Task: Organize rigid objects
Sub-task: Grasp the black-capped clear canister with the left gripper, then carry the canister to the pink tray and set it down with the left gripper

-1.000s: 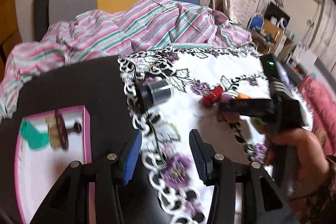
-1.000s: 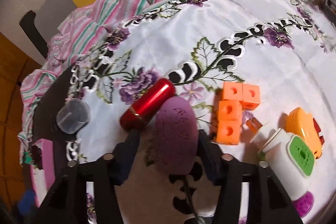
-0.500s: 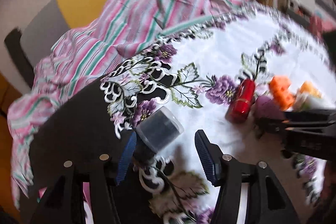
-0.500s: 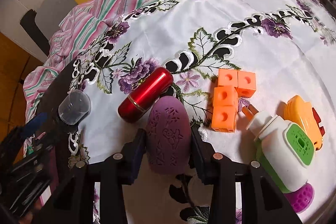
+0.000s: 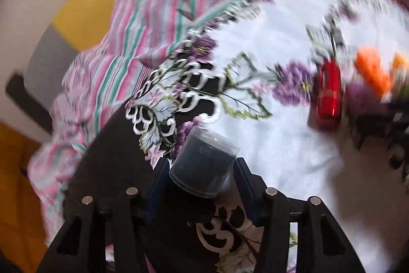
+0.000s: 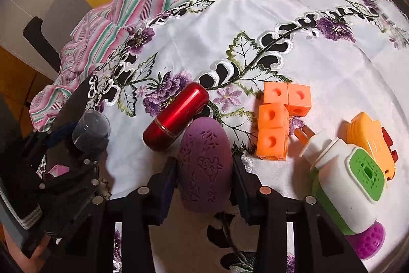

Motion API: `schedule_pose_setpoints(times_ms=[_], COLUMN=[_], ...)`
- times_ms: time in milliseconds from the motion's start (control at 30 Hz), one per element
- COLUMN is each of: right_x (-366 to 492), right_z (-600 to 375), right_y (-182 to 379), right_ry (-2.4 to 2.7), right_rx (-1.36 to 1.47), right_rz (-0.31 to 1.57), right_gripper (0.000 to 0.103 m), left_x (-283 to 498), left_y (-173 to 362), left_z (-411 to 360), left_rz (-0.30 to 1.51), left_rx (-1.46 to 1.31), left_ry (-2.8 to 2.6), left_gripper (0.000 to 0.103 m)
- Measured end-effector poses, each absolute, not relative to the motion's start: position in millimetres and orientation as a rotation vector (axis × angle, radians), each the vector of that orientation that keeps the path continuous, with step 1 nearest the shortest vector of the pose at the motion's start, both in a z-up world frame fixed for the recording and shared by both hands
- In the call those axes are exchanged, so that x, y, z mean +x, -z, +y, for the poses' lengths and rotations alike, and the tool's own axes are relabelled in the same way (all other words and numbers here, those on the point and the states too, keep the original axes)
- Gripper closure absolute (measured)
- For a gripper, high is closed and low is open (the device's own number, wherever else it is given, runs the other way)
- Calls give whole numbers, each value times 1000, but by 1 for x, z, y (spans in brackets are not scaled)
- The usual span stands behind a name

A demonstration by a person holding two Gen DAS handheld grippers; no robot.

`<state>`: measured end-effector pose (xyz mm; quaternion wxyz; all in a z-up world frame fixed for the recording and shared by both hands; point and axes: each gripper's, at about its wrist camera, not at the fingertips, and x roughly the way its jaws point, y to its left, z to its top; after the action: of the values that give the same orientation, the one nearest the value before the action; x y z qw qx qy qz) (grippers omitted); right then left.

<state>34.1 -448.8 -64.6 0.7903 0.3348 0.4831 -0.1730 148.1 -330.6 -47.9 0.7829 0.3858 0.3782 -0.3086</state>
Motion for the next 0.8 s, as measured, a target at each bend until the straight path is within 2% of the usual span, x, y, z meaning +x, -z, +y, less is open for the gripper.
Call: schedule_pose_setpoints(times_ms=[67, 200, 633, 800], right_x=[34, 34, 34, 34], right_z=[-449, -449, -448, -448], right_y=[65, 64, 64, 64], right_ry=[372, 371, 371, 367], right_rx=[722, 723, 714, 716], right_rz=[1040, 1038, 1037, 1036], right_gripper=[60, 60, 60, 60], left_x=[156, 153, 116, 102], left_y=[35, 26, 30, 36], left_z=[-315, -290, -244, -239], left_rz=[857, 875, 965, 988], left_rx=[668, 492, 285, 312], left_ry=[679, 681, 636, 626], left_gripper=[57, 58, 59, 59])
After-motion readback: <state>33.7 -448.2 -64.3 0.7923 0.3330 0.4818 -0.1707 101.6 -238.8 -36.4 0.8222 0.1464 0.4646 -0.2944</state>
